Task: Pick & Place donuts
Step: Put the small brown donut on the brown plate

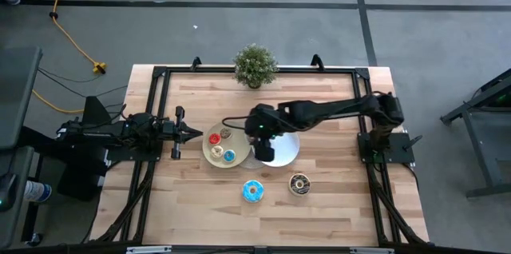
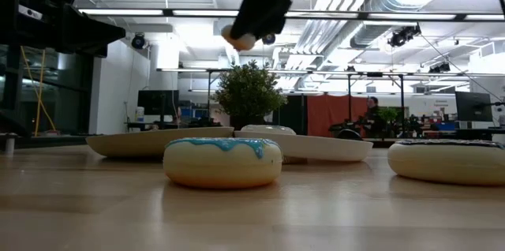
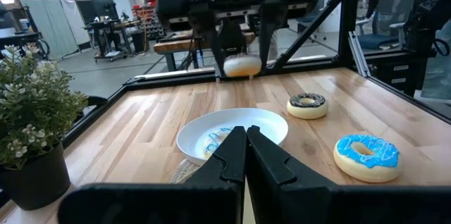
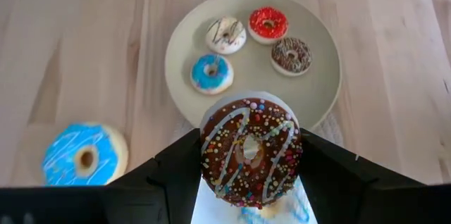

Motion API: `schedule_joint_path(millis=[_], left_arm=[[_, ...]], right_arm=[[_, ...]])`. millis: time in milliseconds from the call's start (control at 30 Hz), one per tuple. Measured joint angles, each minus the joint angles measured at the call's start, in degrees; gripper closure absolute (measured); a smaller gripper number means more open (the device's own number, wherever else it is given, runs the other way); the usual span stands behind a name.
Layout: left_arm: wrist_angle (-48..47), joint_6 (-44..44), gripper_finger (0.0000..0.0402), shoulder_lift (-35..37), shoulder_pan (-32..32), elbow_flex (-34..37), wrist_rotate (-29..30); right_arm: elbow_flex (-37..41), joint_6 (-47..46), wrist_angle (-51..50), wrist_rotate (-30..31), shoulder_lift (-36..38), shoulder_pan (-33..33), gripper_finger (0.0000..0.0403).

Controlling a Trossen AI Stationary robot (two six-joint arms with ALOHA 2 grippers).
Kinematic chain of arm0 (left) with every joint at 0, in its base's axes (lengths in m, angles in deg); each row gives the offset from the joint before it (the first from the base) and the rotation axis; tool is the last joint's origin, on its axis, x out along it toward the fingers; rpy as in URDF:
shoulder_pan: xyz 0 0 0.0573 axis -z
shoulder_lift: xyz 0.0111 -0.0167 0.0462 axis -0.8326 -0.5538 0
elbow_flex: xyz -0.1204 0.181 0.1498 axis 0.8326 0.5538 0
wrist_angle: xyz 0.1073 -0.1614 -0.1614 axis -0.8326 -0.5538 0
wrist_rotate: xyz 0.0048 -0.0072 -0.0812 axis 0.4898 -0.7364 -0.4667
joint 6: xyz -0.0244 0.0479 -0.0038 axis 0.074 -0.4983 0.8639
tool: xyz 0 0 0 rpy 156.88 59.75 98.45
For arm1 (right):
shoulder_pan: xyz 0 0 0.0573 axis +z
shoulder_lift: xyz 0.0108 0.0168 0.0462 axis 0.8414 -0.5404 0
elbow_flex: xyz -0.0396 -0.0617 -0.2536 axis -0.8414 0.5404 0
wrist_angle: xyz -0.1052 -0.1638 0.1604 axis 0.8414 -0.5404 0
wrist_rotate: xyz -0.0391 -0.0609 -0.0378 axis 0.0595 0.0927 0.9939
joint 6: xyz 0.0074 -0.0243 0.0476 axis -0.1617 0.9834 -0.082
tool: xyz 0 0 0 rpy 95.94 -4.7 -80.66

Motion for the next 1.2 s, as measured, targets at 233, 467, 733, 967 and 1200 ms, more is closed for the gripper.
schedule_joint_path(millis=[233, 467, 733, 967, 1200], left_arm=[[0.0, 0.0, 0.0401, 0.0, 0.0, 0.0, 0.0], [0.0, 0.0, 0.0401, 0.0, 0.0, 0.0, 0.0], [0.0, 0.0, 0.0401, 0.0, 0.0, 0.0, 0.0], [0.0, 0.0, 0.0401, 0.0, 0.0, 0.0, -0.6], [-0.1, 0.0, 0.0401, 0.0, 0.0, 0.0, -0.7]], right_arm=[[-3.6, 1.3, 2.2, 0.1, -5.4, -0.7, 0.0194], [-6.7, 2.4, 4.0, 0.0, -10.5, -1.0, 0.0194], [-8.4, 2.1, 5.6, 0.0, -14.4, -1.8, 0.0194], [-8.4, 2.0, 6.6, 0.0, -16.8, -2.2, 0.0194], [-8.4, 1.7, 6.8, 1.0, -17.0, -2.2, 0.0194]])
